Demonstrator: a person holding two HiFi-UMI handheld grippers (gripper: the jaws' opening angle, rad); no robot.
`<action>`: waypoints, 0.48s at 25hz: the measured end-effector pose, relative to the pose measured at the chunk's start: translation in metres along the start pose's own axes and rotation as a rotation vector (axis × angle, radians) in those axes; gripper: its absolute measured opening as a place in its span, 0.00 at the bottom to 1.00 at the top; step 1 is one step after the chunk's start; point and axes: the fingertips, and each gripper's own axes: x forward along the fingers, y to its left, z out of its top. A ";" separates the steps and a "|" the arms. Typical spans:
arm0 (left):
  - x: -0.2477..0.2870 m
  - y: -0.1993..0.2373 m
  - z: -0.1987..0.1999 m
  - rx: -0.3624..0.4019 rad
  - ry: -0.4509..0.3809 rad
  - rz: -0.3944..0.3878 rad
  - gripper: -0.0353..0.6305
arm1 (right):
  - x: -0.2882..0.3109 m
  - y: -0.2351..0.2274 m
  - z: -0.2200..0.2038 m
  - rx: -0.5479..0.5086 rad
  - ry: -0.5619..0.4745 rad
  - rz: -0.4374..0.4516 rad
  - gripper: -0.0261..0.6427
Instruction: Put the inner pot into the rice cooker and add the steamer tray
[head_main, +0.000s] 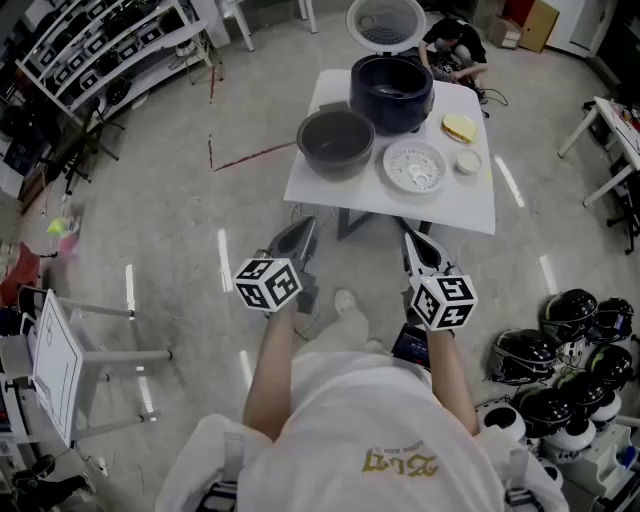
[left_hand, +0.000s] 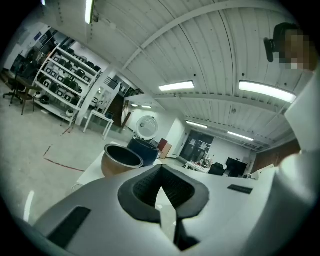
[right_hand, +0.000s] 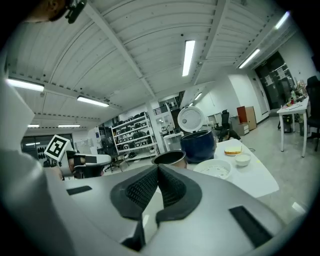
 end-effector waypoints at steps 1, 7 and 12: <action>0.003 -0.001 -0.001 0.001 0.002 -0.004 0.08 | 0.000 -0.001 0.000 0.015 -0.007 0.005 0.06; 0.015 0.012 -0.008 -0.012 0.029 0.047 0.41 | 0.008 -0.012 -0.005 0.079 0.009 0.028 0.28; 0.017 0.037 0.007 -0.026 -0.003 0.086 0.40 | 0.030 -0.008 -0.004 0.088 0.028 0.041 0.31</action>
